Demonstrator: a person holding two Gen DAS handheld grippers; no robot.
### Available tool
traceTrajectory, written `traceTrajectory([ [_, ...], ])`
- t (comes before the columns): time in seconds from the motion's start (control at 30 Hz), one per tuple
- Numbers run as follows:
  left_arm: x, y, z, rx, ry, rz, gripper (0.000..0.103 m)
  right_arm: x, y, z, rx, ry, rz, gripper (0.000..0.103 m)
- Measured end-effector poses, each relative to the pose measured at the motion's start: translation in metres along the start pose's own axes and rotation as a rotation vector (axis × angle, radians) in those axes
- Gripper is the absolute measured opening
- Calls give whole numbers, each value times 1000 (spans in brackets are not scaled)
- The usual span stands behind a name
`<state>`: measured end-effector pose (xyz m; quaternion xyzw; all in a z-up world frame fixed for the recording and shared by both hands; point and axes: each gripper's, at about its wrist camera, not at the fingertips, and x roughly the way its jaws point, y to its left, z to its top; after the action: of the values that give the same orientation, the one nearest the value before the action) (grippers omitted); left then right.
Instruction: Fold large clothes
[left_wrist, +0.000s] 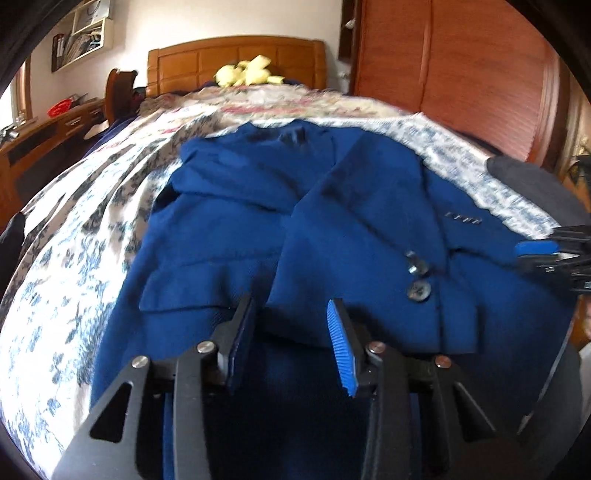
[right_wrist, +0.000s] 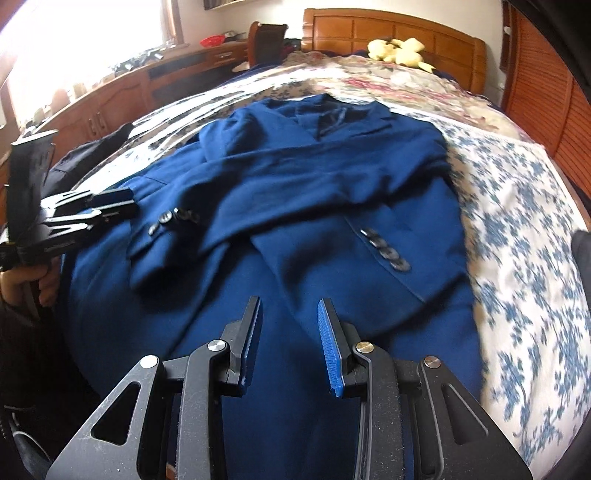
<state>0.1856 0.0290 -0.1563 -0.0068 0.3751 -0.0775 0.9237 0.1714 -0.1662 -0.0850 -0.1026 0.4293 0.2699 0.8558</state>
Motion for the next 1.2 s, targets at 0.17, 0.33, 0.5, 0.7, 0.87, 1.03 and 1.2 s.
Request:
traceTrajectory([
  [0.17, 3, -3, -3, -17, 0, 24, 39, -19, -17, -22, 9, -13, -19, 31],
  [0.33, 3, -4, -3, -8, 8, 44, 24, -32, -30, -39, 39, -17, -12, 31],
  [0.5, 2, -3, 3, -3, 33, 76, 7, -44, -41, -48, 79, -31, 11, 32],
  [0.7, -9, 1, 21, 7, -3, 141, 3, -53, -41, -54, 70, -62, 18, 32],
  [0.87, -17, 16, 36, 23, -10, 141, 4, -50, -39, -55, 45, -72, 5, 32],
  [1.03, -30, 24, 36, 15, -27, 128, 8, -43, -38, -51, 31, -74, -19, 32],
  [1.2, -56, 33, 27, 32, -63, 115, 29, -43, -40, -50, 35, -85, -41, 33],
])
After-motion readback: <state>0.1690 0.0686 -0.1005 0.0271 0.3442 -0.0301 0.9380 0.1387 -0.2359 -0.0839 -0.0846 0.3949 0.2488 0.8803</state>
